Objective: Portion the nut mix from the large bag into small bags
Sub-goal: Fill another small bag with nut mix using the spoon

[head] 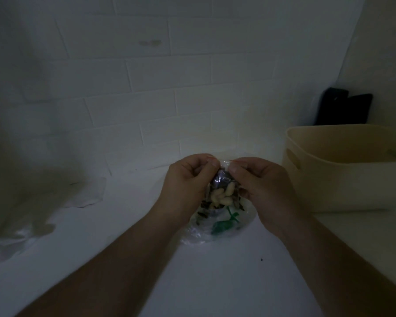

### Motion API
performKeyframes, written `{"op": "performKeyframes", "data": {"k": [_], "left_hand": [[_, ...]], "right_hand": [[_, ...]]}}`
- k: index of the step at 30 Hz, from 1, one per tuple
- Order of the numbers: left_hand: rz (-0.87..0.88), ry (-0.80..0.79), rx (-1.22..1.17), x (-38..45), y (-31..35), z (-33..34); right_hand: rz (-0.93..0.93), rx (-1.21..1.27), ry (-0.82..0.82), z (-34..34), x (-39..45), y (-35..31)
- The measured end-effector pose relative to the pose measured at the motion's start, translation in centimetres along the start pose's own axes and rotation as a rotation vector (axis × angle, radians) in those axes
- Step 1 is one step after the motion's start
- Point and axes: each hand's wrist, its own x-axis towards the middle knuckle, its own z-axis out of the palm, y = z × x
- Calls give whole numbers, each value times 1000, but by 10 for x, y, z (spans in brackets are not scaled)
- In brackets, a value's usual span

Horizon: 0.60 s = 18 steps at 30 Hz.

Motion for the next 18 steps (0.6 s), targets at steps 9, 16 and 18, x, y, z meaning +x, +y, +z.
{"op": "performKeyframes", "data": {"k": [9,16,18], "left_hand": [[19,-40,65,-4,0,0],[25,-46,65,-5,2,1],[25,-54,65,-5,2,1]], "right_hand": [[-48,-52,36,0,3,3],[-25,-21,5,-1,5,7],[-32,-25,16,-1,5,9]]}}
